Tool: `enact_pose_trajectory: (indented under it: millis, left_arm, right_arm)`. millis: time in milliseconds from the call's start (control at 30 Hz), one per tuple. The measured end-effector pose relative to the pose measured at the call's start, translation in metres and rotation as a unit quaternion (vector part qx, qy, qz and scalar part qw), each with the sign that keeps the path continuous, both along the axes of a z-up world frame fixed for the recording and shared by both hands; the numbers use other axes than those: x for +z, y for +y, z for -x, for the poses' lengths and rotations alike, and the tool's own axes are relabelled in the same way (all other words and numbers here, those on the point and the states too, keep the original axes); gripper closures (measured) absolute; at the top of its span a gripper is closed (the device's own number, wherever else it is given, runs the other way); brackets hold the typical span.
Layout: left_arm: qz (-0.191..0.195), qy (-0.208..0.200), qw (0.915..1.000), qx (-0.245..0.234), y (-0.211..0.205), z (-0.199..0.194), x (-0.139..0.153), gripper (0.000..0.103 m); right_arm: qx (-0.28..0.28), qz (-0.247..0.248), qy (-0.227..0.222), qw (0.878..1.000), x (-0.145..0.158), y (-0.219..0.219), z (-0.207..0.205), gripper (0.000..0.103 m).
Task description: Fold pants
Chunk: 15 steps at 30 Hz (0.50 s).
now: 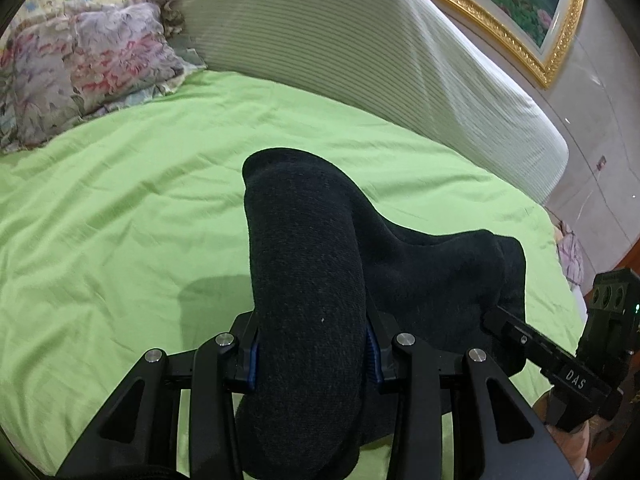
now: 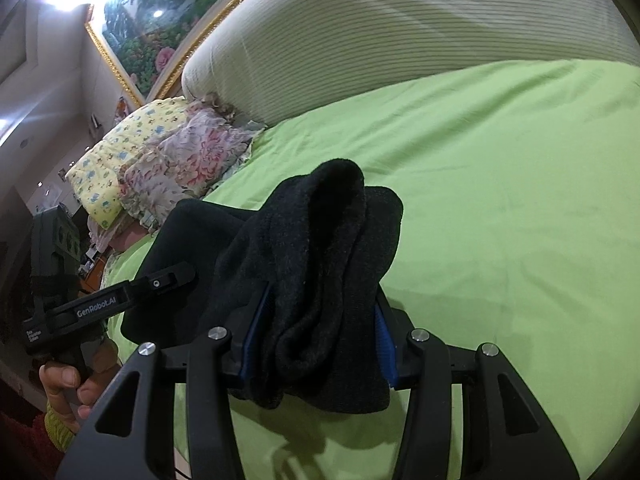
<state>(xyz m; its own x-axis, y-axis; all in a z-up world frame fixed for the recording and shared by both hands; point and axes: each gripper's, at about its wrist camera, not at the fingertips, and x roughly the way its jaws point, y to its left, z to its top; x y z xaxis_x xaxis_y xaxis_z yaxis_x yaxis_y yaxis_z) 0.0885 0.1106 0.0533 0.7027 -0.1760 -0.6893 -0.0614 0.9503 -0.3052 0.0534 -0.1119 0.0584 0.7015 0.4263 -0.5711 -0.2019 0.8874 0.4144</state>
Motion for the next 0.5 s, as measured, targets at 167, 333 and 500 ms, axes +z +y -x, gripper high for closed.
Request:
enact_pose_trajectory:
  millis: [167,333,500]
  left_arm:
    - [-0.018,-0.014,0.9997,0.012,0.007,-0.01,0.008,0.064]
    - [-0.023,-0.02,0.9992,0.026,0.018,-0.023,0.011,0.064]
    - [-0.027,-0.018,0.9988,0.037,0.028,-0.035,0.008,0.064]
  right_arm:
    - [0.015,0.011,-0.017,1.0,0.011,0.011,-0.019,0.054]
    - [0.032,0.018,-0.022,0.999,0.015,0.021,-0.04,0.054]
    - [0.043,0.021,-0.02,0.999,0.012,0.026,-0.058,0.054]
